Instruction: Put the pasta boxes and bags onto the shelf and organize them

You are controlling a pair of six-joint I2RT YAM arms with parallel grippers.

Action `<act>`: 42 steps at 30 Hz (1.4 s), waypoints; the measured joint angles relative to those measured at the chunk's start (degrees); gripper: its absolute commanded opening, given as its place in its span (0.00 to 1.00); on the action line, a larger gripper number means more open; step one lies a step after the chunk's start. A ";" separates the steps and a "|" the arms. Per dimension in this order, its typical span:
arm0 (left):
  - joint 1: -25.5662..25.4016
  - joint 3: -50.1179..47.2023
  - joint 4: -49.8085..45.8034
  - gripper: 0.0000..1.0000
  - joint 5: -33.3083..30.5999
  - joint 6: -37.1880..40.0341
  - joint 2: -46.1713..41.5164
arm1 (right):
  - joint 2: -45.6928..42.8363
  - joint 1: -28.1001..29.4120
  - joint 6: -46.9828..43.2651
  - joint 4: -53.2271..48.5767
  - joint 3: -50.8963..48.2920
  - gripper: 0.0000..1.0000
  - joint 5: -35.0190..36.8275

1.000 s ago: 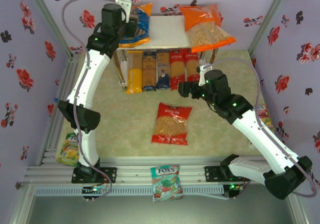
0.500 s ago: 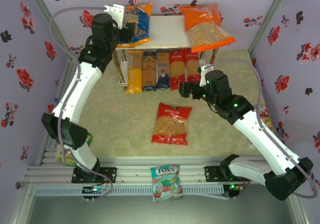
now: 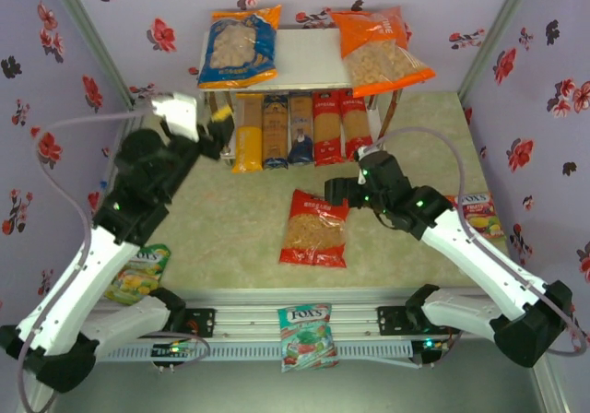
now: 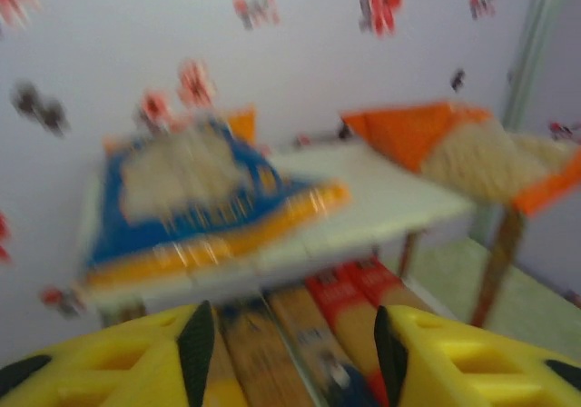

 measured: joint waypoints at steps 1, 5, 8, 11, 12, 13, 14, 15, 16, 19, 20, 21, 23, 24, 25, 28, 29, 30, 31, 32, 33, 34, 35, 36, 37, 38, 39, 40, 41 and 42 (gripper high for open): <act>-1.53 -3.48 -0.39 0.48 -0.35 -1.46 -0.90 | -0.07 1.01 1.27 -0.28 -1.05 0.94 0.48; -7.21 -14.91 -5.88 0.39 -1.22 -8.94 0.76 | 0.26 5.33 6.51 -1.20 -4.63 0.95 2.40; -8.66 -20.00 -9.49 0.39 -1.22 -14.53 3.91 | 1.88 7.32 10.25 -1.16 -5.88 0.95 3.15; -8.90 -23.87 -11.08 0.40 -1.16 -19.43 6.40 | 3.48 8.20 13.88 1.01 -7.93 0.96 3.19; -8.90 -25.07 -11.08 0.41 -1.16 -20.98 7.48 | 4.11 8.41 14.93 1.90 -8.61 0.96 3.15; -8.90 -25.94 -11.08 0.42 -1.11 -22.12 8.48 | 4.76 8.52 15.72 2.62 -8.98 0.96 3.02; -8.90 -26.80 -11.06 0.43 -0.98 -23.34 9.90 | 5.88 8.72 16.52 3.54 -9.29 0.96 2.93; -8.90 -27.36 -11.04 0.43 -0.92 -24.28 11.28 | 7.08 8.98 17.09 4.24 -9.33 0.96 2.75; -8.90 -27.78 -10.82 0.43 -0.72 -24.98 12.68 | 8.33 9.27 17.57 4.96 -9.33 0.96 2.51; -8.92 -28.30 -9.22 0.42 0.61 -26.47 17.25 | 11.78 10.03 18.67 6.71 -9.31 0.96 1.53; -8.90 -28.37 -8.28 0.42 1.25 -26.84 18.88 | 12.59 10.14 19.12 6.99 -9.31 0.97 1.27; -8.94 -28.41 -7.23 0.42 1.95 -27.23 20.52 | 13.14 10.23 19.52 7.13 -9.31 0.97 1.01; -8.96 -28.41 -5.44 0.42 3.19 -27.71 23.39 | 13.44 10.23 20.09 7.17 -9.33 0.97 0.79; -8.96 -28.41 -4.50 0.42 3.78 -27.91 24.81 | 13.44 10.23 20.46 7.19 -9.38 0.98 0.72; -8.96 -28.41 -3.82 0.42 4.33 -28.00 25.92 | 13.44 10.23 20.70 7.21 -9.42 0.97 0.68; -9.01 -28.41 -1.86 0.42 6.03 -28.48 28.65 | 13.46 10.23 21.22 7.32 -10.05 0.98 0.63; -9.01 -28.41 -1.27 0.42 6.56 -28.61 29.29 | 13.66 10.21 21.57 7.28 -10.21 0.98 0.66; -9.01 -28.39 -0.79 0.42 7.17 -28.79 29.75 | 14.10 10.12 21.73 7.28 -10.27 0.99 0.70; -9.03 -28.39 -0.44 0.42 7.61 -28.81 30.05 | 14.58 9.94 21.79 7.30 -10.29 0.99 0.81; -9.07 -28.39 -0.15 0.42 7.89 -28.85 30.18 | 15.17 9.70 21.81 7.30 -10.34 0.99 0.87; -9.11 -28.37 0.04 0.42 8.20 -28.94 30.23 | 15.78 9.38 21.81 7.30 -10.45 0.99 0.85; -9.11 -28.35 0.31 0.42 8.46 -28.98 30.32 | 16.22 9.07 21.81 7.37 -10.62 0.99 0.85; -9.22 -28.24 0.61 0.42 8.92 -29.00 30.49 | 16.70 8.59 21.79 7.50 -10.91 0.99 0.83; -9.38 -28.11 0.83 0.41 9.22 -29.00 30.71 | 17.11 8.04 21.79 7.76 -11.32 0.99 0.81; -9.46 -28.02 1.03 0.41 9.66 -29.03 30.84 | 17.49 7.56 21.77 7.96 -11.72 0.99 0.72; -9.57 -27.96 1.09 0.41 9.99 -29.03 30.95 | 17.84 6.97 21.77 8.33 -12.15 0.99 0.55; -9.62 -27.96 1.29 0.41 10.34 -29.05 31.06 | 18.21 6.43 21.77 8.55 -12.48 0.99 0.37; -9.70 -27.91 1.40 0.41 10.47 -29.11 31.19 | 18.49 5.99 21.75 8.83 -12.68 0.99 0.26; -9.70 -27.80 1.42 0.41 10.56 -29.22 31.30 | 18.84 5.51 21.68 9.27 -12.83 0.99 0.02; -9.70 -27.65 1.44 0.41 10.73 -29.24 31.45 | 19.10 5.05 21.55 9.84 -12.92 0.99 -0.24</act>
